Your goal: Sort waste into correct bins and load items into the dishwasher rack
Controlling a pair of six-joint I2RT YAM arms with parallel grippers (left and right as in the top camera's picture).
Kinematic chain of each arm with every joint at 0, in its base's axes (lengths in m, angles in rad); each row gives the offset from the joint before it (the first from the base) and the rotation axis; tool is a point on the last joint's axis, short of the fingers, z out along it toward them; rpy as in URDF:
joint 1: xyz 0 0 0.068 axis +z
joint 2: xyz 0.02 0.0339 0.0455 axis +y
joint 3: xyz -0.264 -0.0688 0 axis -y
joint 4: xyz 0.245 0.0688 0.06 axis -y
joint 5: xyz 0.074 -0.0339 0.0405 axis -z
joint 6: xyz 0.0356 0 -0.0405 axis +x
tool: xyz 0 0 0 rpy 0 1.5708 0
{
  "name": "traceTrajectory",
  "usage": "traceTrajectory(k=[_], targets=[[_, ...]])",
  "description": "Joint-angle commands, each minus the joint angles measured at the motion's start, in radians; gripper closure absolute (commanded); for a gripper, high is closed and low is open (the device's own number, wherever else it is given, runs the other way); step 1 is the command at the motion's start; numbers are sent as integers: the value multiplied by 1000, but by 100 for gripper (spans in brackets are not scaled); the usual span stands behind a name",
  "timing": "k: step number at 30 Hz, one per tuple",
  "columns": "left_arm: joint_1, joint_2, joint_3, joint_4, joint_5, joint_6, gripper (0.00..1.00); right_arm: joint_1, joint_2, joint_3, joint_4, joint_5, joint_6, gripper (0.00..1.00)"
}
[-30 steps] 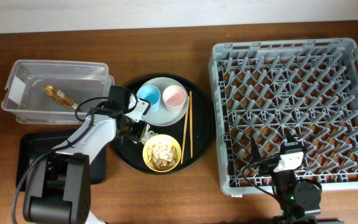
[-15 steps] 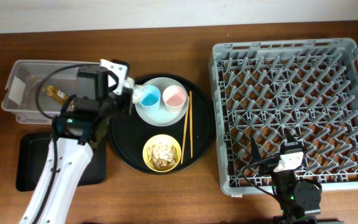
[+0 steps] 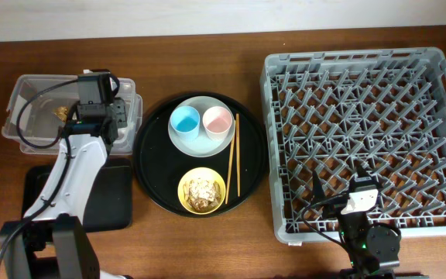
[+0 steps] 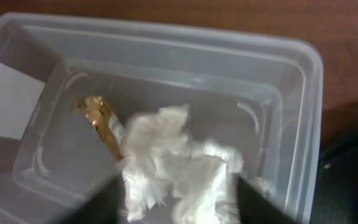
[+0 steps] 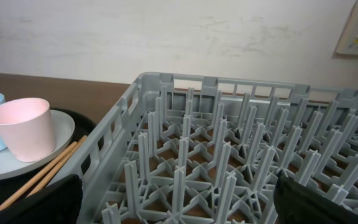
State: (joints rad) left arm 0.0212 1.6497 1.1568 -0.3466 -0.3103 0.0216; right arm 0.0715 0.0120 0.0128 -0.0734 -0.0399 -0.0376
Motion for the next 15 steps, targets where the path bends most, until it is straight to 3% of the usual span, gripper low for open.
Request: traceTrajectory(k=[1, 3, 5, 6, 7, 8, 12, 15], targets=[[11, -10, 10, 9, 42, -11, 13, -7, -6, -7, -1, -2, 1, 2], [10, -48, 11, -11, 41, -32, 6, -7, -6, -7, -1, -2, 1, 2], [10, -153, 11, -102, 42, -171, 6, -7, -6, -7, -1, -2, 1, 2], [10, -196, 11, -158, 43, -235, 16, -7, -6, -7, -1, -2, 1, 2], [10, -274, 11, -274, 59, -340, 43, -7, -6, -7, -1, -2, 1, 2], [10, -367, 11, -427, 68, -451, 100, -7, -6, -7, -1, -2, 1, 2], [28, -554, 2, -742, -58, -626, 100, -7, -6, -7, -1, -2, 1, 2], [113, -644, -35, -830, -60, -702, 100, -7, -6, -7, -1, -2, 1, 2]])
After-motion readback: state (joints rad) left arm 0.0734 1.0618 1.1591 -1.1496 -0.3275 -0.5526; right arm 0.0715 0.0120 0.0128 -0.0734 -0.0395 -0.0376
